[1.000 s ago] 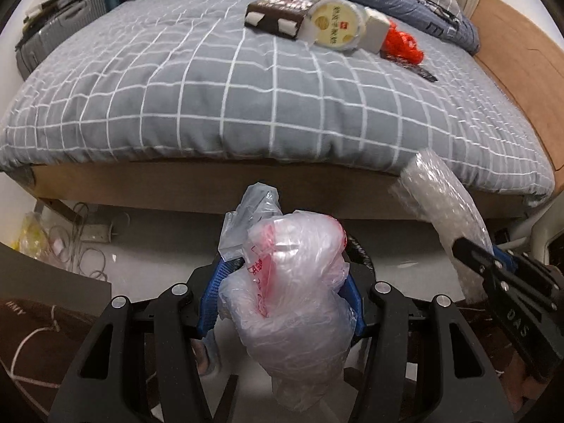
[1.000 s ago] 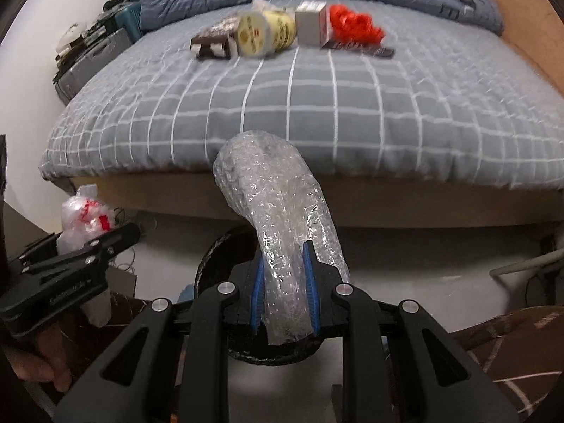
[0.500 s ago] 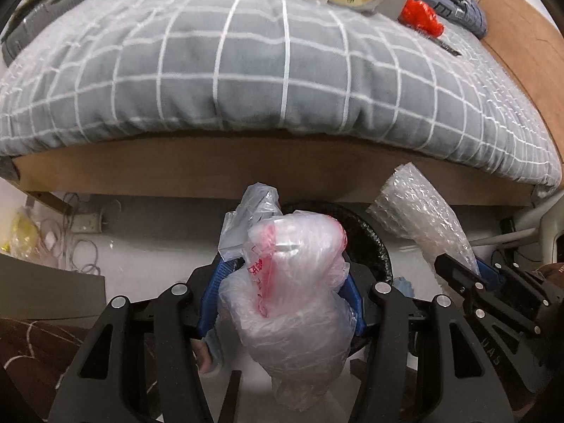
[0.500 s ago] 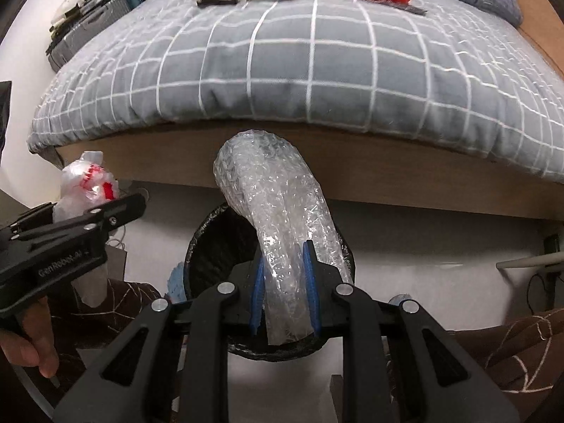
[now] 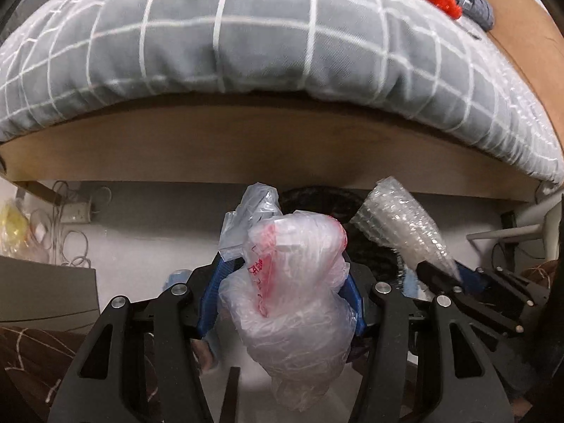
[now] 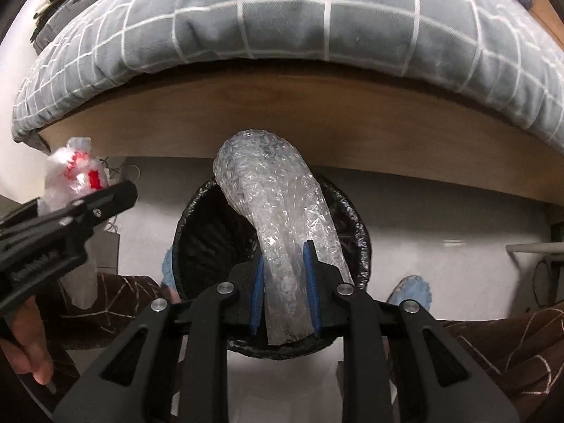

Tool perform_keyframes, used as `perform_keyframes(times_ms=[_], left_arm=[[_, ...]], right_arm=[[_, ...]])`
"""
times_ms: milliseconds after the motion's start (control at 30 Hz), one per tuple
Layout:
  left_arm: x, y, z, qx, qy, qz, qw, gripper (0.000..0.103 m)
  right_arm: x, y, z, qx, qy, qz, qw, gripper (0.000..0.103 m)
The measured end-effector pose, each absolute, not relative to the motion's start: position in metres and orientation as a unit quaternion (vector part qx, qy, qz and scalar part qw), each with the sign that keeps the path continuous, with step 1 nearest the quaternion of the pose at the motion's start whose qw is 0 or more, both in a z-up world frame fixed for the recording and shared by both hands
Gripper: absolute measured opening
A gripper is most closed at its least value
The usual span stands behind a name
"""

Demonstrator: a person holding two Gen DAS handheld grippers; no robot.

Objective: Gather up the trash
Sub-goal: 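Open the left tool over the bin while the right tool releases the bubble wrap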

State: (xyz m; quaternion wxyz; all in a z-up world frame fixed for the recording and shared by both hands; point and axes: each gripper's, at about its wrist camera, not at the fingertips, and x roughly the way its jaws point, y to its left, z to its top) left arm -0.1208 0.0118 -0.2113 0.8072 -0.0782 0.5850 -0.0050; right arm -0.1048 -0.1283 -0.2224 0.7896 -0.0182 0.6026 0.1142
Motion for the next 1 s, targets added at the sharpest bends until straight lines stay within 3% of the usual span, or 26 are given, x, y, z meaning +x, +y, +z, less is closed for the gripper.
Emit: perform_keyframes(times_ms=[500,833,1000], left_arm=[[-0.112,0.024,-0.249,-0.09,0.613,0.007,0.785,0.055],[-0.11,0.013,-0.247,-0.084,0.613,-0.002,0.785,0.055],[-0.109,-0.002,-0.246,-0.081,0.613,-0.014,0.786,0.055]], right_arm=[[-0.091,-0.115,-0.254,-0.036,0.623,0.12,0.772,0.028],[-0.097,-0.121,-0.251,-0.039,0.605,0.118,0.787,0.06],[-0.098,-0.146,-0.243,-0.038,0.586,0.095,0.804,0.071]])
